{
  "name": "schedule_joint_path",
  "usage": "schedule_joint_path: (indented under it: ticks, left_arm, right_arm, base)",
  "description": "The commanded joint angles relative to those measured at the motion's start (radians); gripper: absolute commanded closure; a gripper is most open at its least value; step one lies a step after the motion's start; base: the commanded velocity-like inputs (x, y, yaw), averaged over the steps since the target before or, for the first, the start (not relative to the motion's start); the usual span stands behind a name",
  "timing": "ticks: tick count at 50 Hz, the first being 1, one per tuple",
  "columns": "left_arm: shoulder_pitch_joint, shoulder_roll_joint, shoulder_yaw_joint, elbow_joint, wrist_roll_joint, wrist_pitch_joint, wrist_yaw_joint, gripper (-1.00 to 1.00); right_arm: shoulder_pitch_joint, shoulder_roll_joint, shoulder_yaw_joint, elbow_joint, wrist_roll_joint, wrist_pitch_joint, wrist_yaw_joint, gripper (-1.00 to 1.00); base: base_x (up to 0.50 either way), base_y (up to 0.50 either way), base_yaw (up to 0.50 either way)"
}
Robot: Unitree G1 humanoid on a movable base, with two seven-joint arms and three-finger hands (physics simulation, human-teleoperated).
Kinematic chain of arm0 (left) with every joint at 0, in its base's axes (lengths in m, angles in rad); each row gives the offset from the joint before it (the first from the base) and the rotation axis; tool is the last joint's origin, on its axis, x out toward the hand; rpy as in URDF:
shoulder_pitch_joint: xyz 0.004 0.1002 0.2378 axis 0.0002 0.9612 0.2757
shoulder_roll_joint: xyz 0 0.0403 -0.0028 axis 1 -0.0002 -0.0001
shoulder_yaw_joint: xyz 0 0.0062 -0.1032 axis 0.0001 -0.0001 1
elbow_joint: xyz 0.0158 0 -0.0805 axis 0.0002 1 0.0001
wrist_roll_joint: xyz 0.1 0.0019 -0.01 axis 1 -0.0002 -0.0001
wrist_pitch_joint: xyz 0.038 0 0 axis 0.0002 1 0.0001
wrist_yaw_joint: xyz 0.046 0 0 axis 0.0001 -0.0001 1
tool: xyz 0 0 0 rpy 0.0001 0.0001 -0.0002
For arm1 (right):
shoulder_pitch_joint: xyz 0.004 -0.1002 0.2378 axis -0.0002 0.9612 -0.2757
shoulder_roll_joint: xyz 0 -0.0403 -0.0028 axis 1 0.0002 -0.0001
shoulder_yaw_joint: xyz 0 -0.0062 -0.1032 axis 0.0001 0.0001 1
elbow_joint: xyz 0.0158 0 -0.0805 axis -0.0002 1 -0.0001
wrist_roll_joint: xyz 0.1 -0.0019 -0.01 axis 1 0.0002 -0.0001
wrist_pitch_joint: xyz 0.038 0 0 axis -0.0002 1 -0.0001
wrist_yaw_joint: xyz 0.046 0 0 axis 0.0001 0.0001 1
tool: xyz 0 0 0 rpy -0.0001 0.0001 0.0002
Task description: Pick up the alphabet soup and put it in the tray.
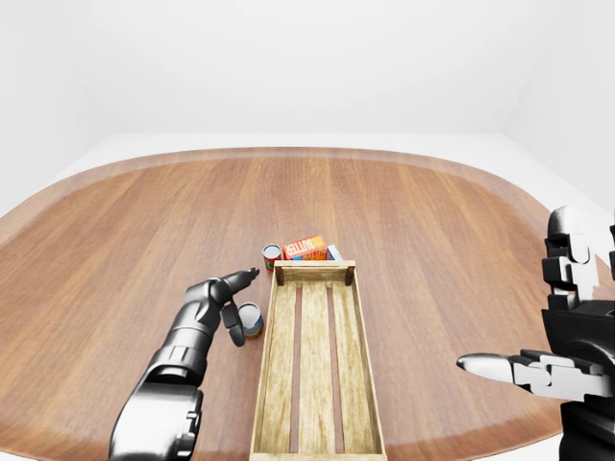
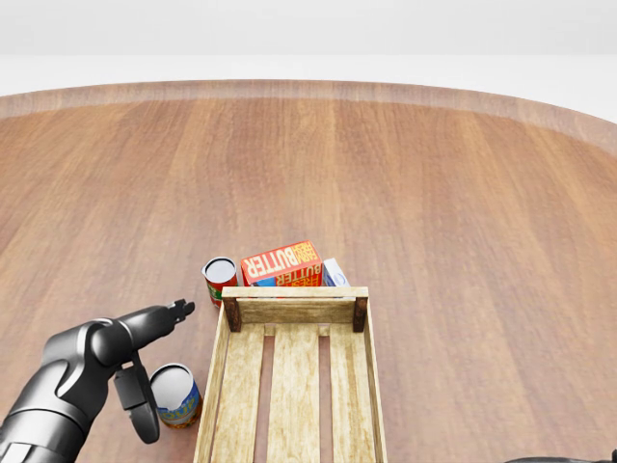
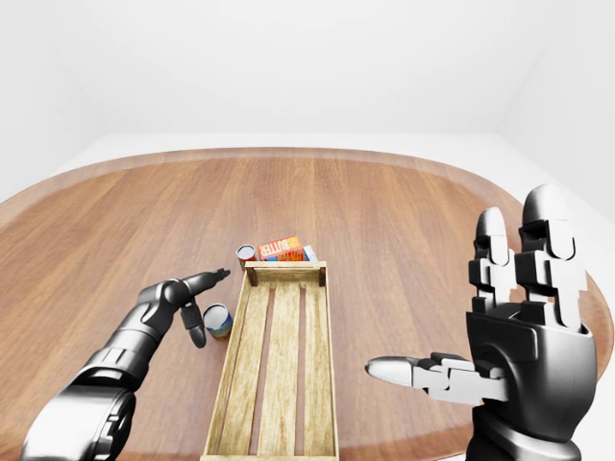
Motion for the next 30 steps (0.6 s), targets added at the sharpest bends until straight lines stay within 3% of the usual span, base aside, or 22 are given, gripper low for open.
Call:
schedule_joint_path:
  ticks: [1, 10, 15, 18, 23, 25, 30]
  left_arm:
    - [-0.011, 0.0, -0.005, 0.021, 0.005, 0.009, 0.004, -1.0]
    - [-0.028, -0.004, -0.011, 0.099, 0.0, -0.017, 0.038, -1.0]
    - [-0.025, -0.008, -0.015, 0.101, -0.002, -0.013, 0.035, -1.0]
    - [-0.04, -0.009, -0.017, 0.169, -0.003, -0.035, 0.079, -1.0]
    - [-0.075, -0.004, -0.013, 0.207, -0.018, -0.019, 0.08, -1.0]
    - [-0.077, -0.007, -0.015, 0.237, -0.023, -0.028, 0.102, -1.0]
    - [-0.082, -0.003, -0.016, 0.225, -0.034, -0.016, 0.086, -1.0]
  right_arm:
    - [-0.001, -0.01, -0.001, 0.0, 0.009, 0.0, -0.013, -1.0]
    - [0.01, -0.025, 0.004, 0.0, 0.019, 0.0, -0.029, -1.0]
    - [0.004, -0.022, 0.006, 0.0, 0.018, 0.0, -0.028, -1.0]
    - [0.004, -0.021, 0.004, 0.0, 0.026, 0.0, -0.026, -1.0]
    - [-0.02, 0.006, 0.024, 0.0, -0.012, 0.0, 0.001, -1.0]
    - [-0.016, 0.002, 0.033, 0.0, -0.013, 0.0, -0.003, -1.0]
    - [-0.038, 0.017, 0.022, 0.0, -0.031, 0.0, 0.009, -1.0]
  base:
    - [0.0, 0.0, 0.0]
    - [0.0, 0.0, 0.0]
    - [0.0, 0.0, 0.0]
    - [0.0, 0.0, 0.0]
    - [0.0, 0.0, 0.0]
    - [0.0, 0.0, 0.0]
    - [0.0, 0.0, 0.0]
